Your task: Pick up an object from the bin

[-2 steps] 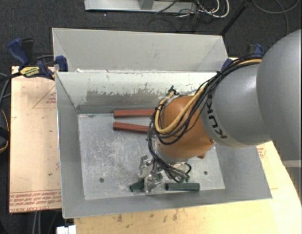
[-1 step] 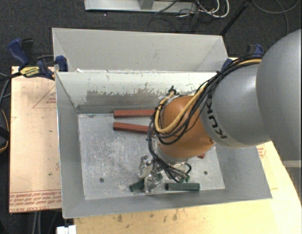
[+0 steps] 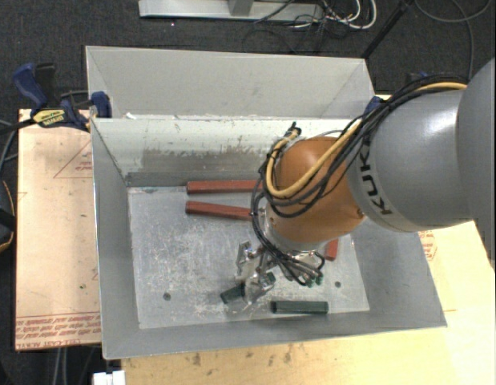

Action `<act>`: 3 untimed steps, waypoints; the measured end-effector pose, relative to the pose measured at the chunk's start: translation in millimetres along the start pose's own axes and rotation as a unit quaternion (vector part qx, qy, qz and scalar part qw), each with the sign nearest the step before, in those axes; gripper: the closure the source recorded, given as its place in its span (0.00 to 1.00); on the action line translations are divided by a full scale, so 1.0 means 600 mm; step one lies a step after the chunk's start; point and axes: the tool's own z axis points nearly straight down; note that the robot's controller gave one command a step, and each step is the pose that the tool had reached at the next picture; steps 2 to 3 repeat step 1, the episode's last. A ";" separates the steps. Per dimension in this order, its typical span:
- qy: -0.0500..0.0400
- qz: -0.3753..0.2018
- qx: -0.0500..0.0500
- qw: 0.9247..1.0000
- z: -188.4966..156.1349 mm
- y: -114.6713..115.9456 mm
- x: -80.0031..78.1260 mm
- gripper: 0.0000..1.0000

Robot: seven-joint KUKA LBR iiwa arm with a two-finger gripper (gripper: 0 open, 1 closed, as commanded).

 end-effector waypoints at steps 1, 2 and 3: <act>-0.002 0.015 0.001 1.000 -0.182 -0.012 -0.018 1.00; -0.002 0.015 0.001 1.000 -0.182 -0.012 -0.018 1.00; -0.002 0.015 0.001 1.000 -0.182 -0.012 -0.018 1.00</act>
Offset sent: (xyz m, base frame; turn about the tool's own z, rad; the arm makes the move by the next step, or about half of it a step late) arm 0.0000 0.0000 0.0000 0.0000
